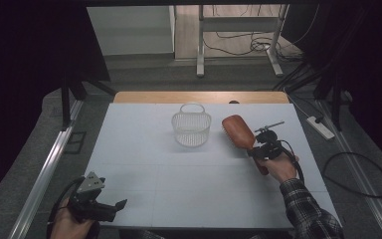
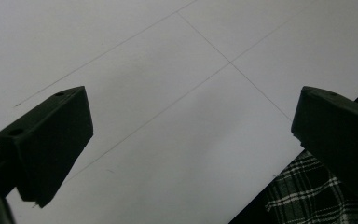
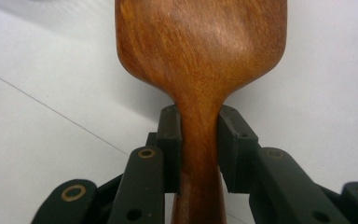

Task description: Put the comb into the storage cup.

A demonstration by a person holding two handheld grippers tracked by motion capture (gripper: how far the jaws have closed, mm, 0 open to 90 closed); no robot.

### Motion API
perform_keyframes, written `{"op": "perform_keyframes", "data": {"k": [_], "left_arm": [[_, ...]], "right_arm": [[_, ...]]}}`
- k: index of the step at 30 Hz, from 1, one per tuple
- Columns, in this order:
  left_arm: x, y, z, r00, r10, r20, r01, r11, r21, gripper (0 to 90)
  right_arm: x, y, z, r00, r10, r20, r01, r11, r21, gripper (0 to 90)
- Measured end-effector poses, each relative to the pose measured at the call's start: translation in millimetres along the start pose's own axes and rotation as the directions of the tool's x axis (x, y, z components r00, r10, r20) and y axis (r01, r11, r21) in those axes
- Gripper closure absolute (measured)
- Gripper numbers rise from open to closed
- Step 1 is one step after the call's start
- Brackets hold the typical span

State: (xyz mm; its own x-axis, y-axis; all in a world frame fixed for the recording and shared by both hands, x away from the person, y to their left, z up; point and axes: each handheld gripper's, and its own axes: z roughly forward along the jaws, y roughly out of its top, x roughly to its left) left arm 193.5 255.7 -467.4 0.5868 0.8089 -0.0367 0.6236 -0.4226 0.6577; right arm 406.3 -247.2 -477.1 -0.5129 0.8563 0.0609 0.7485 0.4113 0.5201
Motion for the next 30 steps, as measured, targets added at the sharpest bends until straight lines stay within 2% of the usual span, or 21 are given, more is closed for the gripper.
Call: {"op": "perform_keyframes", "data": {"k": [3,4,7,12,17,21,25,30], "left_arm": [[1.3,0.9,0.5,0.9998,-0.015,0.009,0.015,0.9999,0.001,0.0],[1.7,1.6,0.3,0.9996,-0.021,0.018,0.021,0.9997,-0.010,0.0],[2.2,4.2,0.7,0.9987,-0.029,0.042,0.031,0.9989,-0.036,0.0],[1.4,11.8,5.4,0.9938,-0.021,0.109,0.027,0.9983,-0.051,0.0],[-0.4,17.8,10.2,0.9898,-0.018,0.141,0.029,0.9966,-0.077,0.0],[-3.2,23.6,18.3,0.9858,0.001,0.168,0.013,0.9964,-0.084,0.0],[-6.1,30.5,24.1,0.9842,0.020,0.176,-0.004,0.9959,-0.091,0.0],[-6.9,41.3,27.6,0.9821,0.029,0.186,-0.006,0.9928,-0.119,0.0]], "right_arm": [[2.1,-0.2,-4.3,1.0000,-0.007,0.005,0.007,1.000,-0.029,72.1],[3.6,-0.5,-8.3,0.9999,-0.011,-0.001,0.011,0.998,-0.054,72.1],[5.3,-1.1,-13.1,0.9999,-0.016,-0.004,0.016,0.997,-0.079,72.2],[8.0,-2.6,-22.5,0.9997,-0.021,-0.012,0.019,0.993,-0.118,72.2],[9.3,-4.8,-29.8,0.9997,-0.024,-0.008,0.023,0.989,-0.144,72.2],[10.2,-6.9,-36.1,0.9994,-0.034,-0.008,0.032,0.985,-0.167,72.1],[11.7,-8.9,-42.4,0.9990,-0.043,-0.012,0.040,0.981,-0.192,72.1],[15.7,-12.4,-49.0,0.9984,-0.054,-0.018,0.049,0.976,-0.213,72.1]]}}
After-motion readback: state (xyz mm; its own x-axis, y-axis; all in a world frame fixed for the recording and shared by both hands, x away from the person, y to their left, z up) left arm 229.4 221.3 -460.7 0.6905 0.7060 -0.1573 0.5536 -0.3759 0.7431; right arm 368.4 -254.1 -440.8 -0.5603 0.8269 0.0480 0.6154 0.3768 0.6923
